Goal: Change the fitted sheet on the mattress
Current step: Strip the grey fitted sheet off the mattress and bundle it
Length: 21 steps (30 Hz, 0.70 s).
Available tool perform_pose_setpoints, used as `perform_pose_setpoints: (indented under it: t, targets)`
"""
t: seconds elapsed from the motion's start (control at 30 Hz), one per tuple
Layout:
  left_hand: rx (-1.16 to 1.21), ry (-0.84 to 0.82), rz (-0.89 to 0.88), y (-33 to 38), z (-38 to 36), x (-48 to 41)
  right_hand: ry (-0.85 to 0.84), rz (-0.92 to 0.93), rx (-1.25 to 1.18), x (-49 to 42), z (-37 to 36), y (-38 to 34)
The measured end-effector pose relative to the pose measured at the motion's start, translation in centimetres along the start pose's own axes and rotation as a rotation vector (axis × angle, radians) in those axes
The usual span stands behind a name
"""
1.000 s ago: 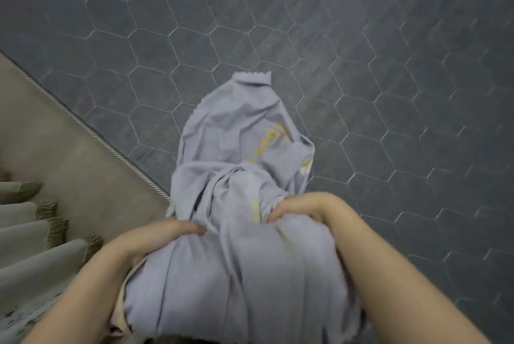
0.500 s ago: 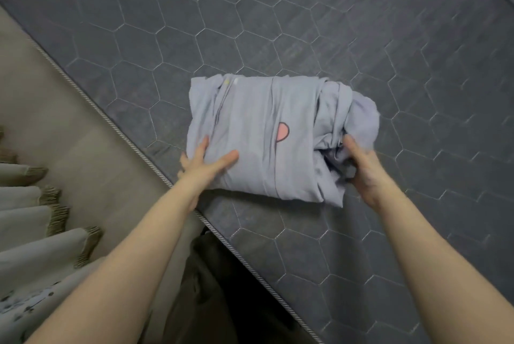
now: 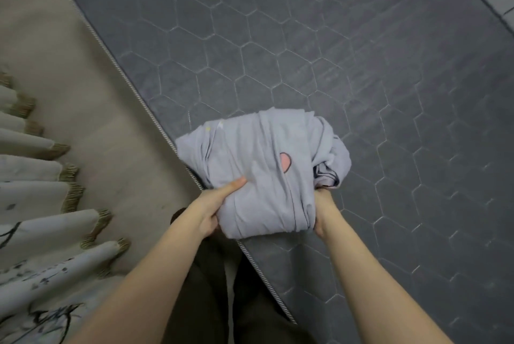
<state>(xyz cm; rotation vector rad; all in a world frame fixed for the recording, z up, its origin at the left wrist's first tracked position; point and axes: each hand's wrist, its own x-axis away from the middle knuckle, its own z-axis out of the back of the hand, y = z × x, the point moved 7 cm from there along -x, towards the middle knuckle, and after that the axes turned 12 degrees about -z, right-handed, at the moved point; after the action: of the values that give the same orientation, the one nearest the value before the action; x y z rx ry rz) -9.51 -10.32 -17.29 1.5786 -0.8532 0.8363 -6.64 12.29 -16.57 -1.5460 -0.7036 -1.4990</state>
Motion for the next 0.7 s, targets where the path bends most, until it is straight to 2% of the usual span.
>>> perform_pose_setpoints:
  t: [0.13,0.23,0.3,0.4,0.47,0.57,0.7]
  targets:
    - [0.086,0.076,-0.01,1.2,6.7,5.2,-0.113,0.115,0.165,4.9,-6.8,0.4]
    - [0.07,0.202,-0.093,3.9,13.0,9.6,-0.182,0.121,0.412,9.2,-13.8,0.8]
    - [0.049,0.316,-0.168,6.5,17.6,12.6,-0.267,0.067,0.47,12.4,-18.6,1.1]
    - [0.027,0.417,-0.289,11.0,23.6,17.0,-0.485,-0.062,0.416,17.7,-25.5,2.1]
    - [0.022,0.472,-0.361,13.8,26.9,19.5,-0.497,0.014,0.491,20.3,-29.1,1.9]
    - [0.019,0.506,-0.476,17.9,30.4,22.0,-0.529,0.255,0.583,24.0,-34.4,1.2]
    - [0.052,0.487,-0.554,23.5,33.2,23.5,-0.612,0.371,0.506,27.3,-40.0,-0.2]
